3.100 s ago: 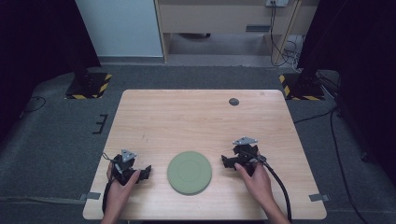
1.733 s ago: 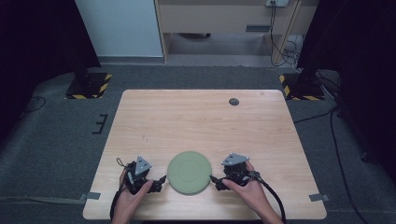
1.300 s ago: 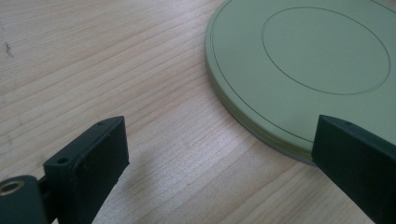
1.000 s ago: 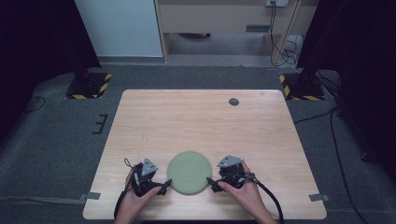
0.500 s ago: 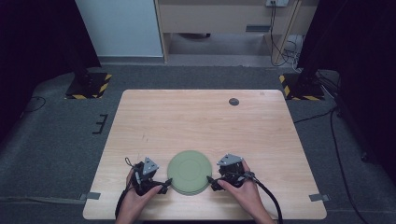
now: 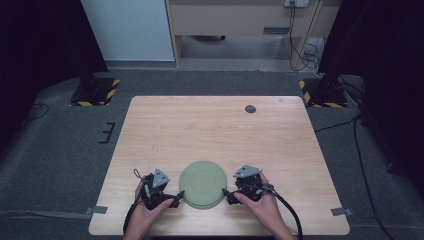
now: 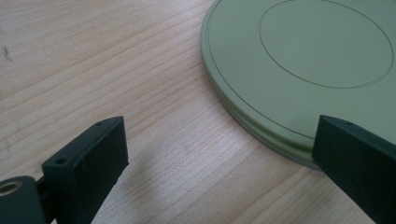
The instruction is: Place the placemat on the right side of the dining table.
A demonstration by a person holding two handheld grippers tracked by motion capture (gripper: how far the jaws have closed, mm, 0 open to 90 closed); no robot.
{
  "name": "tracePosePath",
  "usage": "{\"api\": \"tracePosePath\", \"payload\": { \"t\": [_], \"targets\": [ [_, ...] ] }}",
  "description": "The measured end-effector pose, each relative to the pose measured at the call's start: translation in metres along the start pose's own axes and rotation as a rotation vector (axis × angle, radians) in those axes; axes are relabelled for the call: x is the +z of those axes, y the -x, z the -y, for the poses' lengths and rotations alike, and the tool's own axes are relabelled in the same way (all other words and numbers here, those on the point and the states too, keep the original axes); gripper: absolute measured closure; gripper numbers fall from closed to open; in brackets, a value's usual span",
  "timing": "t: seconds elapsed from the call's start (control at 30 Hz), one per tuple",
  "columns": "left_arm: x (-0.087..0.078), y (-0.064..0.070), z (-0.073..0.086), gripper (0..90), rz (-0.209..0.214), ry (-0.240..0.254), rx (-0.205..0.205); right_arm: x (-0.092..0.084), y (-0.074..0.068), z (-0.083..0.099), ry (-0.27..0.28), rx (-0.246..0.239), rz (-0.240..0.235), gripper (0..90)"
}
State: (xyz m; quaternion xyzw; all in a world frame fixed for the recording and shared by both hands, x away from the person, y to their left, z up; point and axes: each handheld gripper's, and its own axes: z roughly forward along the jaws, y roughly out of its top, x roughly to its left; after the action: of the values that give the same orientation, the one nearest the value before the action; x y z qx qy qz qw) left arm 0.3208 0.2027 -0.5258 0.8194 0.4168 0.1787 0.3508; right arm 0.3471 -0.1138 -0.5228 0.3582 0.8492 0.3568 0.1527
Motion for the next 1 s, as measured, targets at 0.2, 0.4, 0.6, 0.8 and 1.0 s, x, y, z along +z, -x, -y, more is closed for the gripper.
{"api": "tracePosePath", "payload": {
  "t": [0.2,0.4,0.6,0.8,1.0],
  "targets": [
    [0.0008,0.0007,0.0,2.9,-0.003,-0.004,0.004,0.0009,-0.0017,0.0008,-0.007,-0.012,-0.001,5.8],
    [0.001,0.0008,-0.0001,2.5,-0.004,-0.005,0.005,0.0026,-0.0024,0.0011,-0.01,-0.005,0.005,5.6],
    [0.0016,0.0011,-0.0006,1.6,-0.01,-0.007,0.005,0.0034,-0.0015,0.0009,-0.013,0.0,0.007,4.3],
    [0.0023,0.0009,-0.0013,0.5,-0.015,-0.01,0.006,0.004,-0.0004,0.0007,-0.015,0.006,0.007,3.5],
    [0.0032,0.0005,-0.0018,0.2,-0.012,-0.011,0.004,0.0048,0.0002,0.0005,-0.011,0.013,0.013,3.1]
  ]
}}
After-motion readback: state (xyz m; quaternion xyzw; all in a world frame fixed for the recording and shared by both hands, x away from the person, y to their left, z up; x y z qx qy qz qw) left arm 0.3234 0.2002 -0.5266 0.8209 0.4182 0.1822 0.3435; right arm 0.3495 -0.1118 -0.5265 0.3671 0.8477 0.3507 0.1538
